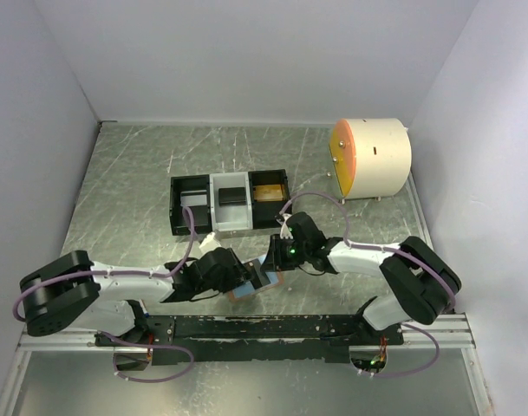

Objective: Take the credit cards out of the card holder

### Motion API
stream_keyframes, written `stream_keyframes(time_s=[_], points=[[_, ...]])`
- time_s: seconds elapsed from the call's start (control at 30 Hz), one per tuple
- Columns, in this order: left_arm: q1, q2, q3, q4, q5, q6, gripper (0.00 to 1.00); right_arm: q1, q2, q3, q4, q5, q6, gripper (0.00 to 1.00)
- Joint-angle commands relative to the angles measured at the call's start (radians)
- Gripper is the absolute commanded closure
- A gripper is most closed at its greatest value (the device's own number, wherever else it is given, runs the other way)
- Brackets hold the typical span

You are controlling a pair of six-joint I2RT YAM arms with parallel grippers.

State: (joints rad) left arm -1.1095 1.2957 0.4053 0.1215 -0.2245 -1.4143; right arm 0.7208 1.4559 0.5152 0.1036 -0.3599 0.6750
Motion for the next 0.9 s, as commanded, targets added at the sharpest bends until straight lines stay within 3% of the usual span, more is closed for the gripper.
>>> stream_keyframes(time_s=[0.0,0.13,0.27,0.43,0.6,0.87], points=[[-0.002,0.088,-0.009,0.117,0.006,-0.016,0.48,-0.001,0.025,-0.048,-0.043,0.028,-0.005,0.73],[-0.011,0.199,-0.015,0.257,0.017,-0.083,0.56,-0.003,0.028,-0.054,-0.036,0.020,-0.001,0.73],[-0.018,0.210,-0.060,0.334,0.001,-0.127,0.64,-0.001,0.014,-0.063,-0.052,0.032,-0.006,0.73],[-0.019,0.147,-0.074,0.246,-0.032,-0.132,0.72,-0.002,0.004,-0.078,-0.049,0.042,-0.001,0.73],[-0.021,0.083,-0.061,0.143,-0.062,-0.113,0.92,-0.003,0.011,-0.073,-0.044,0.040,0.000,0.73],[-0.021,-0.009,-0.109,0.124,-0.073,-0.116,0.93,-0.003,0.010,-0.027,-0.091,0.045,-0.031,0.73]])
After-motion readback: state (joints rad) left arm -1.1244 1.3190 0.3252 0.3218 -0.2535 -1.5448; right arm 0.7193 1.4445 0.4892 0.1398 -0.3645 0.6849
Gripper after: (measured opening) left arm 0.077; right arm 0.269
